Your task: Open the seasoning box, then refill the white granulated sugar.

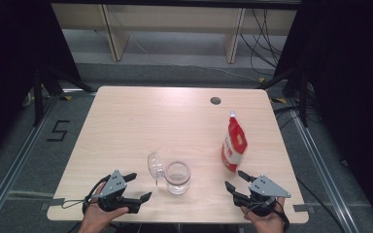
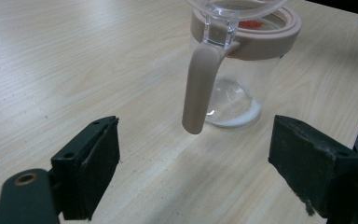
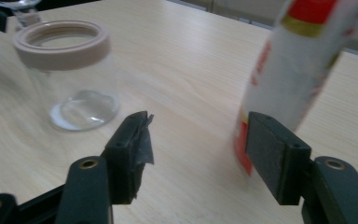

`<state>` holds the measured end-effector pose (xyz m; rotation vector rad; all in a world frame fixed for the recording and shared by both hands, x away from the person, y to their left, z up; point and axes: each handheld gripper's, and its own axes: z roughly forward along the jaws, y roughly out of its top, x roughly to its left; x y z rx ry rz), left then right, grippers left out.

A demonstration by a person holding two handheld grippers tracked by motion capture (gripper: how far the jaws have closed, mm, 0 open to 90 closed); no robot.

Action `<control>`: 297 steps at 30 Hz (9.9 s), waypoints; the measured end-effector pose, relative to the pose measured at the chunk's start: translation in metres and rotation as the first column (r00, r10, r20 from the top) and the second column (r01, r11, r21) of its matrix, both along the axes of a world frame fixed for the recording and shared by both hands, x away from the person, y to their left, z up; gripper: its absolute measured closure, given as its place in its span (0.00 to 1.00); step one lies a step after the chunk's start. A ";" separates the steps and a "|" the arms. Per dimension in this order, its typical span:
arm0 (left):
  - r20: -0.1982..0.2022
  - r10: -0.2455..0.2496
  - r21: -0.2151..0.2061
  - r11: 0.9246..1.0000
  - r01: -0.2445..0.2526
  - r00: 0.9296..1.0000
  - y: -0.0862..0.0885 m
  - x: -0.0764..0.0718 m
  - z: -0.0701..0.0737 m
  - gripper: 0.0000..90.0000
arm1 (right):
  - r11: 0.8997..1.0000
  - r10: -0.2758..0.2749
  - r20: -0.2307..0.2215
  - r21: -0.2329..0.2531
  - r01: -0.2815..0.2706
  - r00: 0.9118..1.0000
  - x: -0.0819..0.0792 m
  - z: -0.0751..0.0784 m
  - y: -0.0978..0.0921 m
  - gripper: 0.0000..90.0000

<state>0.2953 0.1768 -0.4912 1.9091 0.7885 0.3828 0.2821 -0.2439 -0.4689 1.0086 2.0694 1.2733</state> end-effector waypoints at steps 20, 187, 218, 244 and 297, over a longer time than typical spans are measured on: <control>-0.001 0.000 0.010 1.000 0.000 1.000 -0.001 -0.001 0.000 0.18 | 0.992 -0.122 0.039 0.019 0.122 0.992 0.006 -0.002 -0.027 0.33; -0.003 -0.031 0.046 0.998 0.031 1.000 -0.005 -0.004 -0.003 0.20 | 0.851 0.139 0.358 -0.520 0.074 0.923 0.021 0.020 0.041 0.50; -0.001 -0.026 0.055 0.998 0.026 1.000 -0.003 -0.002 -0.004 0.18 | 0.336 0.488 0.348 -0.921 0.195 0.801 -0.012 0.028 0.074 0.51; 0.004 -0.028 0.056 0.998 0.027 1.000 -0.004 -0.002 -0.005 0.18 | 0.160 0.575 0.312 -0.949 0.271 0.756 -0.010 0.020 0.077 0.53; 0.002 -0.026 0.046 0.999 0.026 1.000 -0.004 -0.003 -0.003 0.18 | 0.094 0.647 0.313 -0.938 0.335 0.695 -0.004 0.030 0.076 0.55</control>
